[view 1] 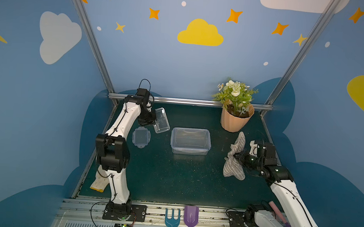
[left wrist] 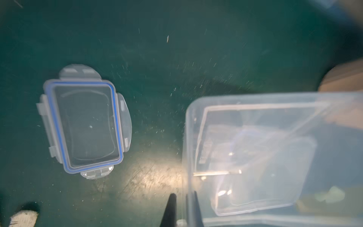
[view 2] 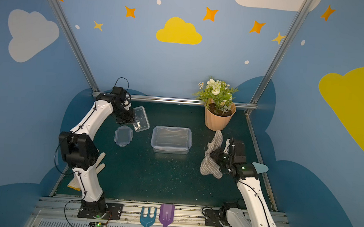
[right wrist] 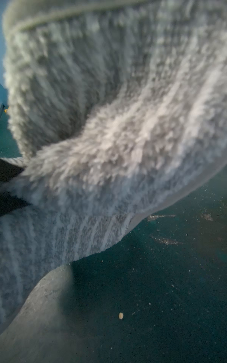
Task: Wipe the insides of the lunch boxes
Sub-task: Place the cleaning item at the center of the board.
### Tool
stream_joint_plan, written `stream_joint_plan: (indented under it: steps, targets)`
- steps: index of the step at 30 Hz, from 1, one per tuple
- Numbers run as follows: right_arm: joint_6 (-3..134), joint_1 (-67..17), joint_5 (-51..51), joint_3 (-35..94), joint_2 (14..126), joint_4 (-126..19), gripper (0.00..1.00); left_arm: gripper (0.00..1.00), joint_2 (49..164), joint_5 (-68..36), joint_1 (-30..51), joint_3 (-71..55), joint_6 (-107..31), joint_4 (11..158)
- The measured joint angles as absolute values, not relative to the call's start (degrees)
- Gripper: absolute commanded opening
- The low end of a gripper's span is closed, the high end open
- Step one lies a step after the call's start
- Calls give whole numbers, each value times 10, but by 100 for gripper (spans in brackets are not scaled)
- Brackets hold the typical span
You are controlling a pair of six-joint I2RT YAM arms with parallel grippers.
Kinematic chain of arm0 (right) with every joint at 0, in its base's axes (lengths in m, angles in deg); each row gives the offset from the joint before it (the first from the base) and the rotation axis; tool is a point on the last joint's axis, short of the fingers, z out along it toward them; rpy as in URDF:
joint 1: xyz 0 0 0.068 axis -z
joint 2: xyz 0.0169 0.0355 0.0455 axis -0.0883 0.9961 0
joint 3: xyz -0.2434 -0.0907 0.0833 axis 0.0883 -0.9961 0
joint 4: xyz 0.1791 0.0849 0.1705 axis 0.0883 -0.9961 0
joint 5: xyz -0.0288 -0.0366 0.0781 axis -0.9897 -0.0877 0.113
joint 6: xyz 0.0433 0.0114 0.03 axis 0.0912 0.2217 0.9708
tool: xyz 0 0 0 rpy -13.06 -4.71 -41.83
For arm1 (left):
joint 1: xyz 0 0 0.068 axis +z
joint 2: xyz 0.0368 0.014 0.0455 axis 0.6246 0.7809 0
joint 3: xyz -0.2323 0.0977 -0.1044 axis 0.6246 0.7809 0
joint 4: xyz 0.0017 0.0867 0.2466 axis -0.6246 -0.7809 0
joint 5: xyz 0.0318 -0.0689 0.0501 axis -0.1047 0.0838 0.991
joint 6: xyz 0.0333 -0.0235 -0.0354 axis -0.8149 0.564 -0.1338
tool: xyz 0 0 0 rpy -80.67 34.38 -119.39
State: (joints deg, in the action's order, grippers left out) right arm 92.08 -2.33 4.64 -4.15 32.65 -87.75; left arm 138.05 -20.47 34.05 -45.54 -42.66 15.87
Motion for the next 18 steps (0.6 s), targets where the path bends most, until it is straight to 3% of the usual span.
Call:
stream_joint_plan:
  steps: [13,18]
  targets:
    - [849,49,110,-29,477,-868,0,6,1685,-158,338,-775,-498,-12]
    - [820,49,114,2,527,-869,36,24,1719,-145,339,-795,-503,-36]
